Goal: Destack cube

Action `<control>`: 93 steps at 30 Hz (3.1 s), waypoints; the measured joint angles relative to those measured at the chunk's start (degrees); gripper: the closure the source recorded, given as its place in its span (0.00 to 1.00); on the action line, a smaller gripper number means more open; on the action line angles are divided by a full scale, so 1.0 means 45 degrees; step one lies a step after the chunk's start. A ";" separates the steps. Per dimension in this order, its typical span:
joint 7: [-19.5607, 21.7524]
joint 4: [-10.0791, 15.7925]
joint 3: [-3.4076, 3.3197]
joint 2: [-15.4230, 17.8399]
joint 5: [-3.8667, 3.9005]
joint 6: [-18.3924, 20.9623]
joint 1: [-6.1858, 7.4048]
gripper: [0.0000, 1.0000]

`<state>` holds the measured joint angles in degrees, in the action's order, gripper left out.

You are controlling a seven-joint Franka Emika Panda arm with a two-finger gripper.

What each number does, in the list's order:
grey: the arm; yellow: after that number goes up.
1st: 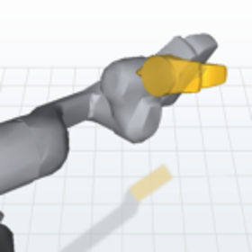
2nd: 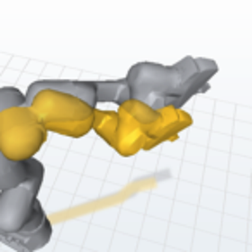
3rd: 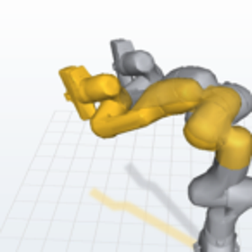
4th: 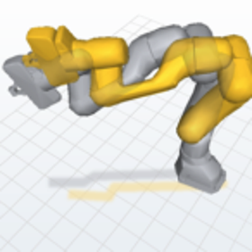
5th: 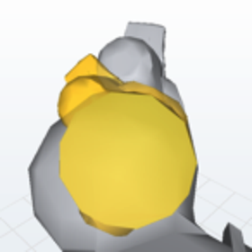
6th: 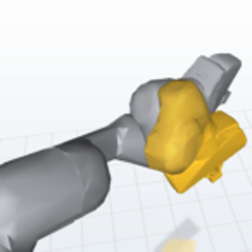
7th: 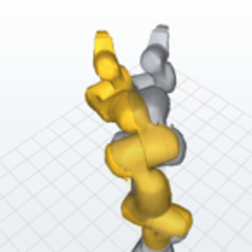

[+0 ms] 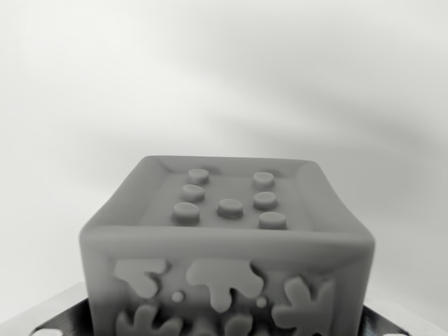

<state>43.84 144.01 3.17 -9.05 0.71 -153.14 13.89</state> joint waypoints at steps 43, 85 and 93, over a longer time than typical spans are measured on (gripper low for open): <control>0.0609 -0.1504 0.0007 -0.1778 0.0208 -0.0166 0.1505 1.00; 0.0665 -0.2078 -0.0400 -0.4440 0.0264 -0.2271 0.1887 1.00; 0.0665 -0.2089 -0.0405 -0.4449 0.0264 -0.2283 0.1894 0.00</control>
<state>46.83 134.61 1.34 -29.07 1.90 -163.41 22.41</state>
